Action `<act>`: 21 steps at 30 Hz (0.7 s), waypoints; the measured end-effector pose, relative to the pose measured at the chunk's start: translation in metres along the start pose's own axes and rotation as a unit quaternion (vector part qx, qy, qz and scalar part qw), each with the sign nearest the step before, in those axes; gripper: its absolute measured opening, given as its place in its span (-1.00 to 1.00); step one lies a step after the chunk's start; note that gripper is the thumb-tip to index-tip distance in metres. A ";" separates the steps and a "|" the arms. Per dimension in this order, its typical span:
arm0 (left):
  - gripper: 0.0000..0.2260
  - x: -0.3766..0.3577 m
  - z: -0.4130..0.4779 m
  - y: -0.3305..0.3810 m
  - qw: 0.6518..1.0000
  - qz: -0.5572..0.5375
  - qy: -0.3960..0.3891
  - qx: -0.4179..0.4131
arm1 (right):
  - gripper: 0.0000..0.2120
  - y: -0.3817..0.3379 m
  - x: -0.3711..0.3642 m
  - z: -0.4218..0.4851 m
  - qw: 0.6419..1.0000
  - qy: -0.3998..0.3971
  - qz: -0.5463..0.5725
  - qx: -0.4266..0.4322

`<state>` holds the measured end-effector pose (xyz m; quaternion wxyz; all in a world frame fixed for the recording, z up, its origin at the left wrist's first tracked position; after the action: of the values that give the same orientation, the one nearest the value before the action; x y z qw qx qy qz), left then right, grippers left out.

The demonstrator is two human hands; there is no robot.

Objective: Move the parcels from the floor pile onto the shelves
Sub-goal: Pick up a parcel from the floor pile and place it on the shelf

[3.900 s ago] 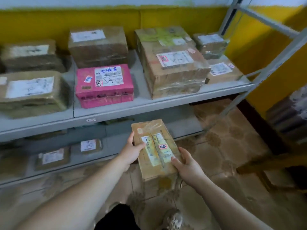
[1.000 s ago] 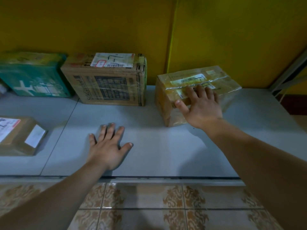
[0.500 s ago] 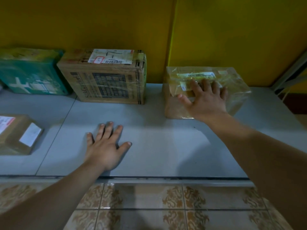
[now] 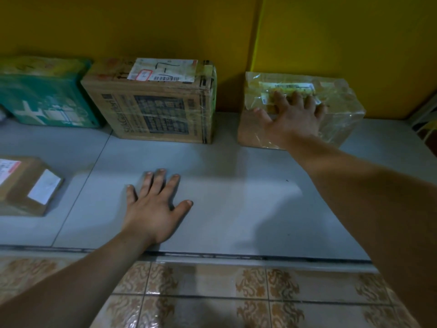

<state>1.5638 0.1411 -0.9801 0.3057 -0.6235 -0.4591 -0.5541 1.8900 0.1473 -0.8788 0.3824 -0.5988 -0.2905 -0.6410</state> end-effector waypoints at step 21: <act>-0.31 0.021 0.002 0.002 0.991 0.002 -0.133 -0.020 | -0.22 -0.013 0.038 -0.029 0.994 -0.106 -0.011 0.027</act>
<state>1.5658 0.1469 -0.9600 0.2300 -0.6986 -0.4832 -0.4750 1.8636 0.1249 -0.8436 0.3584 -0.6498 -0.3527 -0.5700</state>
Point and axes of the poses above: each hand's wrist, its own z-axis towards the middle knuckle, its own x-axis out of the back of the hand, y = z × x, the point moved 5 cm from there along z, towards the middle knuckle, and after that the axes turned 2 degrees about -y, right-handed, at the moved point
